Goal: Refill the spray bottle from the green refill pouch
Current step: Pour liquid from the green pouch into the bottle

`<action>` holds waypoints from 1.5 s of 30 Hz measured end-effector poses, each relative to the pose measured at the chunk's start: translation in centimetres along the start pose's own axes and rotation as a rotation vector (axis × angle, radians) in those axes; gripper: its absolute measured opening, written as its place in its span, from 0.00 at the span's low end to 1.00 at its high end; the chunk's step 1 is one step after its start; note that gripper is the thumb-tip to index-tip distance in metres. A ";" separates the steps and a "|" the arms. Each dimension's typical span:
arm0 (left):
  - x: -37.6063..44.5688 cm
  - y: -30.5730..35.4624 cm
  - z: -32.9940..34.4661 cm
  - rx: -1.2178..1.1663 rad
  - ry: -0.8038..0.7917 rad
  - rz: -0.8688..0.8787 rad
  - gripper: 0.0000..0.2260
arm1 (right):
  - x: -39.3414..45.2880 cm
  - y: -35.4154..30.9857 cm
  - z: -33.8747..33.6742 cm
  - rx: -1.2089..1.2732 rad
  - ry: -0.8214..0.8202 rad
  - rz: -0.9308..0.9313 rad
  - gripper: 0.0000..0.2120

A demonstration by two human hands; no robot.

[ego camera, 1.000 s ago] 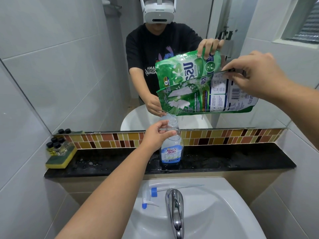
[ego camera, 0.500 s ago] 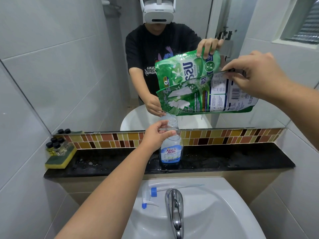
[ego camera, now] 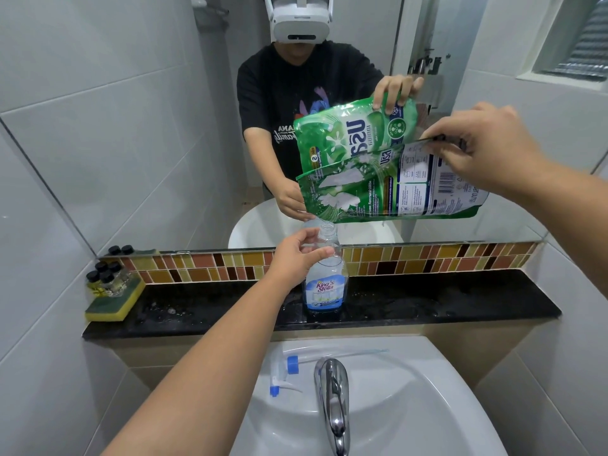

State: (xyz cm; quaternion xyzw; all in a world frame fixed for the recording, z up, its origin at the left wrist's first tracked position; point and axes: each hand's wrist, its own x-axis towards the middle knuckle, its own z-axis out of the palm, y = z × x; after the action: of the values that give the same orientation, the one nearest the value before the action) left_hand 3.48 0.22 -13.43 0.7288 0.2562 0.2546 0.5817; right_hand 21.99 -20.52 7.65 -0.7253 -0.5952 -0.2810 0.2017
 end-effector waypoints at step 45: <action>-0.2 0.2 0.0 -0.004 -0.005 -0.018 0.27 | -7.0 0.4 4.4 0.238 0.121 0.344 0.07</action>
State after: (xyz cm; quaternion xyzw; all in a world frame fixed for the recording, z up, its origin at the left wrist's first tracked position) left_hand 3.37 0.05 -13.21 0.7260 0.2606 0.2481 0.5861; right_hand 22.22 -23.06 -0.24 -0.7692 -0.4782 -0.2133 0.3662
